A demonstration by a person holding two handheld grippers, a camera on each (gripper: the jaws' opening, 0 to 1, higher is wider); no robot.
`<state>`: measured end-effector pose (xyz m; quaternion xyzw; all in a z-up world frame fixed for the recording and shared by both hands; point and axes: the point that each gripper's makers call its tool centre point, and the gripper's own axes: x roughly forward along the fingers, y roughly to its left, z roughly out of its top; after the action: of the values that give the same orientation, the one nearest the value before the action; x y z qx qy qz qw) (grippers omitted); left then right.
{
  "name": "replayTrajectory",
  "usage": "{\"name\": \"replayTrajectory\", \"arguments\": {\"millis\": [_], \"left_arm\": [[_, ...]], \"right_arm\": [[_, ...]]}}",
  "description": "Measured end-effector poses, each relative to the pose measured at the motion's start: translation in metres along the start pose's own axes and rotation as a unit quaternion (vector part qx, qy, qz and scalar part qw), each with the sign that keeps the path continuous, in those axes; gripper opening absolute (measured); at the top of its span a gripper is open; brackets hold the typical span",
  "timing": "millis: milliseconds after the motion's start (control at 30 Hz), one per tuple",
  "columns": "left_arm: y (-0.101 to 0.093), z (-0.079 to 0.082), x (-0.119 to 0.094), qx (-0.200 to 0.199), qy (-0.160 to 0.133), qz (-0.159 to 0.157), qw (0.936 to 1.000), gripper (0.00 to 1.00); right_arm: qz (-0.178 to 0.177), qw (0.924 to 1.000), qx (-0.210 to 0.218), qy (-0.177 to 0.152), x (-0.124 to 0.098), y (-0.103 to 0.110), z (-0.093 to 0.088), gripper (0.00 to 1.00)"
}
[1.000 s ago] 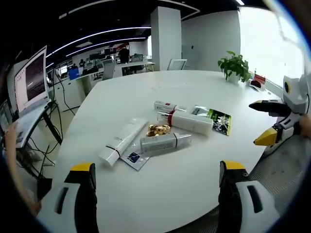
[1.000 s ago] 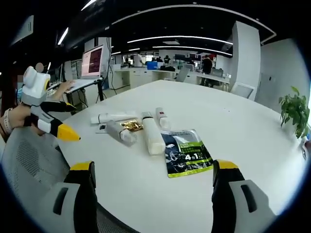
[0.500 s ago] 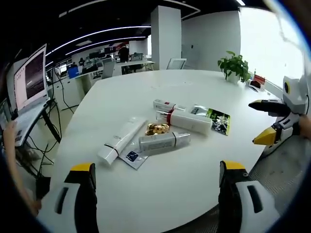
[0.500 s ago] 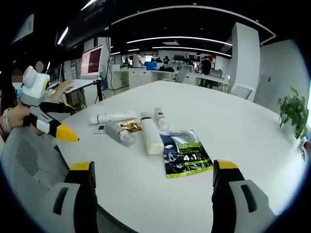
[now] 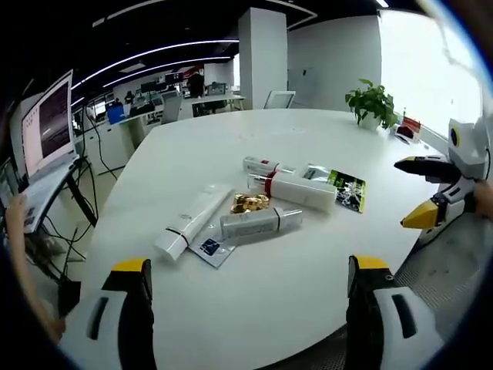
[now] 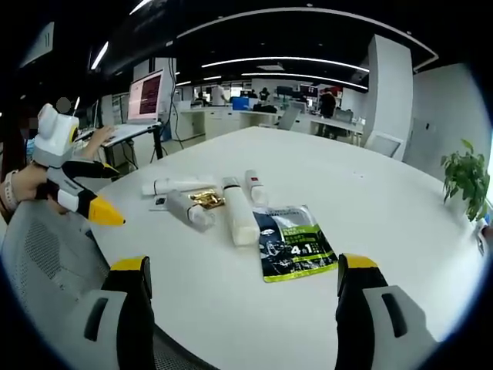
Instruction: Arrange the skincare products in the storage area until every visible bottle or jar stands upright without overlapping.
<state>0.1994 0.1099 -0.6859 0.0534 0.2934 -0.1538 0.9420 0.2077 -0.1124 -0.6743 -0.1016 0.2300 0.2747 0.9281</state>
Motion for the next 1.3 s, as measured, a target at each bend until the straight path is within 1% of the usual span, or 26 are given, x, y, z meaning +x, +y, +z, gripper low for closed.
{"name": "replayTrajectory", "arguments": {"millis": [1000,1233,1300], "left_arm": [[-0.0027,-0.0007,0.0007,0.007,0.004,-0.005,1.0000,0.99],[-0.0036,-0.0003,0.0008,0.008,0.004,-0.006,0.9999,0.99],[-0.0042,-0.0004,0.0011,0.015,0.005,-0.006,0.9999,0.99]], "right_arm": [[-0.004,1.0000,0.000,0.002,-0.0015,-0.0006,-0.0009,1.00],[0.007,0.9999,-0.012,0.008,0.0025,0.0058,-0.0026,1.00],[0.011,0.9997,-0.016,0.011,0.0041,0.0079,-0.0033,1.00]]}}
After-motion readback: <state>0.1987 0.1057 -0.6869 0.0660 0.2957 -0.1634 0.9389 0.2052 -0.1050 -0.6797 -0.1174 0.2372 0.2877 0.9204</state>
